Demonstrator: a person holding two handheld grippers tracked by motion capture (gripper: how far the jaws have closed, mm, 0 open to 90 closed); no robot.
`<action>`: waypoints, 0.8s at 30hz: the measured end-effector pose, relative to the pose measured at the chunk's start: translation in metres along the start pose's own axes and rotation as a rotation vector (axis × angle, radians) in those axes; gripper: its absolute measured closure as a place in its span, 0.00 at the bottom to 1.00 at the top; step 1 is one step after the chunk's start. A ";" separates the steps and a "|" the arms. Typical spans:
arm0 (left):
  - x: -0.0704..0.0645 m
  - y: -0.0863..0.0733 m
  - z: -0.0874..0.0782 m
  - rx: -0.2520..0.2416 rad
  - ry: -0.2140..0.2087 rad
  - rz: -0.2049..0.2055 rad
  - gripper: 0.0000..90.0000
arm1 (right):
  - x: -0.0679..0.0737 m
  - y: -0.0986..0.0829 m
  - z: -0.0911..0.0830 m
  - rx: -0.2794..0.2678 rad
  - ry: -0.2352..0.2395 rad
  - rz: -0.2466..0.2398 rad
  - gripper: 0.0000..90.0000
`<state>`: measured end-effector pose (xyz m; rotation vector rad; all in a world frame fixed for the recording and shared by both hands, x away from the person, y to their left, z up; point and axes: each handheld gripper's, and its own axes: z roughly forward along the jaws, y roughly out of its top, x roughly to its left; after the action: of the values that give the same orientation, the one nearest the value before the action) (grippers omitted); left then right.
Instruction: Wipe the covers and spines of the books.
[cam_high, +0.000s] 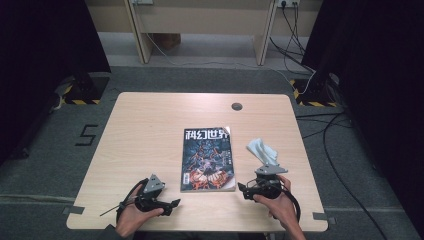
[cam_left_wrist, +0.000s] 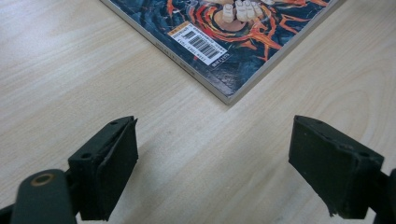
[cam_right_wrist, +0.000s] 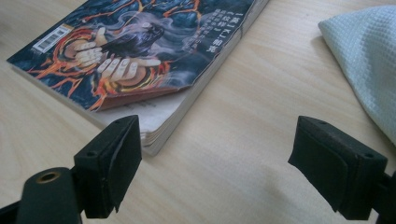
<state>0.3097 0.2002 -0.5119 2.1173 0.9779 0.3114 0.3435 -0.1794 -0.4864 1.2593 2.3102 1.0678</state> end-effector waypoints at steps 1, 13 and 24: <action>-0.001 -0.001 -0.001 0.001 0.000 0.000 0.17 | 0.001 -0.002 -0.001 0.001 -0.001 -0.001 0.18; -0.009 -0.007 0.000 0.035 -0.014 0.047 0.16 | 0.009 -0.023 -0.007 0.056 -0.024 -0.039 0.19; -0.010 -0.011 0.000 0.020 -0.011 0.098 0.15 | 0.014 -0.039 -0.012 0.136 -0.054 -0.052 0.18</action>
<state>0.2969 0.1977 -0.5194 2.1871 0.8754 0.3400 0.3060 -0.1868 -0.5058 1.2536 2.3956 0.8618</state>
